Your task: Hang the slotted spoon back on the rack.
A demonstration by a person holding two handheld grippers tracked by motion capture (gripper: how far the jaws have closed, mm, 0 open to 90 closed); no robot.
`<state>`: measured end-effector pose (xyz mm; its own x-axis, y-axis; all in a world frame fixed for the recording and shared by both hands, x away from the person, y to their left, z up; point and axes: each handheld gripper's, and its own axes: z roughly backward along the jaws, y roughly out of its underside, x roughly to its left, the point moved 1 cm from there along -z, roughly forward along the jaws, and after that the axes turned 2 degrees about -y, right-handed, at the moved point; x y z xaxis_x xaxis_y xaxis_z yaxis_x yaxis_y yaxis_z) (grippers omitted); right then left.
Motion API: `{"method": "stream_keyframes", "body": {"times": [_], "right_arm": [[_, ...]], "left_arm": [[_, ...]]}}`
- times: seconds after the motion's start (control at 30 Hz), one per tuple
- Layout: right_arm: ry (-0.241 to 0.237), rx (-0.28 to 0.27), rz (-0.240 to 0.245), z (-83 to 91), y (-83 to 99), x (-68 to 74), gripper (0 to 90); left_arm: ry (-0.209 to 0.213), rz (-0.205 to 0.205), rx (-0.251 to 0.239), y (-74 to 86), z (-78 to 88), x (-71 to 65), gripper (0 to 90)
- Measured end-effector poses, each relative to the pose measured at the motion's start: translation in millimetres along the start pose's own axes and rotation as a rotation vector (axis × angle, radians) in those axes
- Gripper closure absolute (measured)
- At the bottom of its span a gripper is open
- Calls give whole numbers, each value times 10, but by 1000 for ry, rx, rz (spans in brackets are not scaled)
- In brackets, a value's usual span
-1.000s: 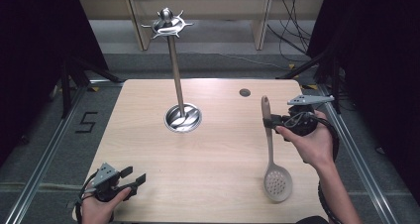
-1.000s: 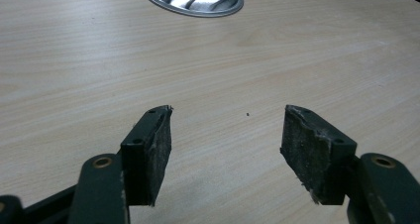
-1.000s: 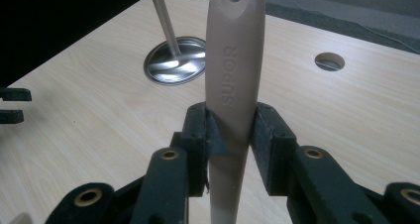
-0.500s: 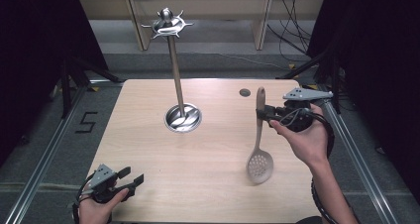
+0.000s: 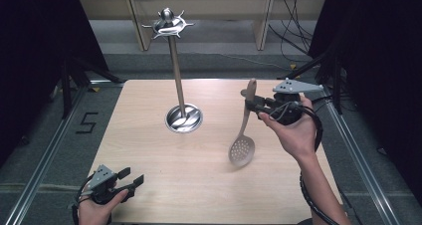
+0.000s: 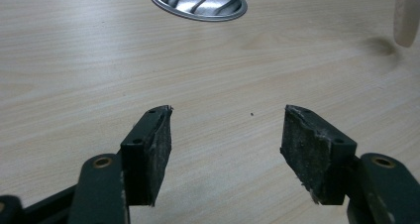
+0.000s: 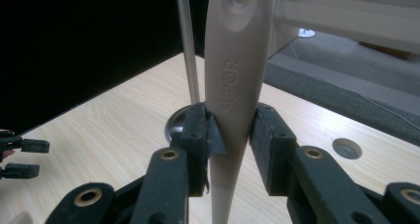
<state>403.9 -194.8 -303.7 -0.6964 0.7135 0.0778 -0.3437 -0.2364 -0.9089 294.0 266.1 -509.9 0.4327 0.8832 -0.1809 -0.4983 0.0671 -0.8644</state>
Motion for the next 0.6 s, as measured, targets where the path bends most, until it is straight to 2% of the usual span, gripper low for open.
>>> {"method": "stream_keyframes", "body": {"times": [0.03,0.1,0.13,0.17,0.2,0.27,0.4,0.5,0.57,0.6], "right_arm": [[-5,-20,6,-28,-15,6,698],[-6,-17,-7,-50,-29,38,699],[-12,-26,9,-67,-38,34,699],[-12,-23,0,-75,-43,52,698],[-10,-25,25,-82,-54,43,698],[-17,-27,-5,-100,-56,79,698],[-24,-36,16,-123,-79,88,698],[-21,-38,1,-126,-93,115,698],[-20,-48,26,-144,-111,108,698],[-20,-52,16,-145,-114,120,698]], "left_arm": [[0,0,0,0,0,-1,353],[0,-1,1,0,-2,1,353],[1,3,-2,0,-5,-2,353],[1,4,-1,0,-6,-3,353],[1,3,-1,0,-6,-3,353],[1,2,-1,0,-7,-5,353],[0,-1,0,-1,-3,-4,353],[2,-2,-3,0,-3,-4,353],[3,-1,-5,-1,-3,-5,354],[5,8,-6,1,-7,-9,353]]}}
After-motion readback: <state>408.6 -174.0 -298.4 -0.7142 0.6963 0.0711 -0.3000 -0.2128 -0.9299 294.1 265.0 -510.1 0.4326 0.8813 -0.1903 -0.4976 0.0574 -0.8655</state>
